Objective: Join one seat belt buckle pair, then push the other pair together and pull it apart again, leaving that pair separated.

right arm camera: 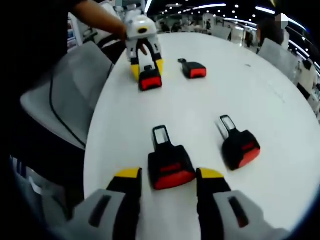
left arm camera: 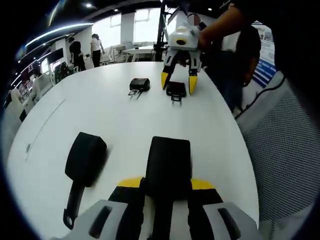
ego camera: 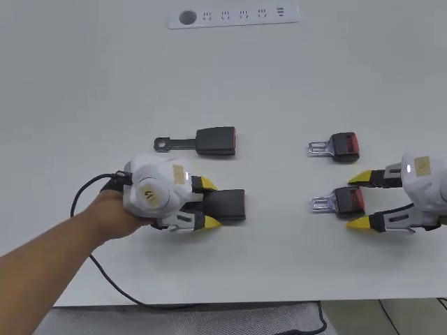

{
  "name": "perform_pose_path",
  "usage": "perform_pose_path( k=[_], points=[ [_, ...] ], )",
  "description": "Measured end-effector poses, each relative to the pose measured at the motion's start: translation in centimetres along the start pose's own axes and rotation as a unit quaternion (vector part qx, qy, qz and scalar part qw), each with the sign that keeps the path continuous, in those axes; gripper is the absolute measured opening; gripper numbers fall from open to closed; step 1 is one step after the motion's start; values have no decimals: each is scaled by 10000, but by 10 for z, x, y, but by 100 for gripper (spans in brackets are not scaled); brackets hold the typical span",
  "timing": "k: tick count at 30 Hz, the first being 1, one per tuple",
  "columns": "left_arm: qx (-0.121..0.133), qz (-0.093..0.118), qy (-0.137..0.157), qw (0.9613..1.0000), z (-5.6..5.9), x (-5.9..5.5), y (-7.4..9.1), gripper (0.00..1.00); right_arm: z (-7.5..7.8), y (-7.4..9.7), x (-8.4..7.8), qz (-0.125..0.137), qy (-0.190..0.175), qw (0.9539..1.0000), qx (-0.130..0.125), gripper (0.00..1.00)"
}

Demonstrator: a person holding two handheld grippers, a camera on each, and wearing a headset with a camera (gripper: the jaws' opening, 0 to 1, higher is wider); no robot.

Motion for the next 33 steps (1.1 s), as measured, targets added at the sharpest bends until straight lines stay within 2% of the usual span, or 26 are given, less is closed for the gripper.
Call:
perform_pose_path(
  k=[3, 4, 7, 11, 33],
  points=[
    [-32, 48, -118, 9999, 1, -1, 0, 34, 2, 1, -2, -49, 71, 10000, -39, 39],
    [-39, 103, -253, 9996, 1, 0, -1, 34, 2, 1, -2, -49, 85, 9999, -44, 36],
    [-41, 97, -217, 9997, 0, -1, -1, 33, 1, 1, -1, -41, 83, 10000, -36, 35],
    [-77, 21, -403, 9992, 1, 0, -1, 33, 1, 1, -1, -9, 125, 9999, -30, 34],
    [-139, 36, -288, 9995, -1, -1, -3, 33, 3, 1, -1, 374, 15, 9992, -143, 34]
  ],
)
Point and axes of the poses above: the centre of the closed fingertips' face, and the gripper's own axes: y roughly backward along the fingers, z roughly to its right, x roughly out of its top, the point moved 2 cm from there along y, roughly backward along the fingers, and after that the axes turned 10 degrees about y, right-handed, at the moved point
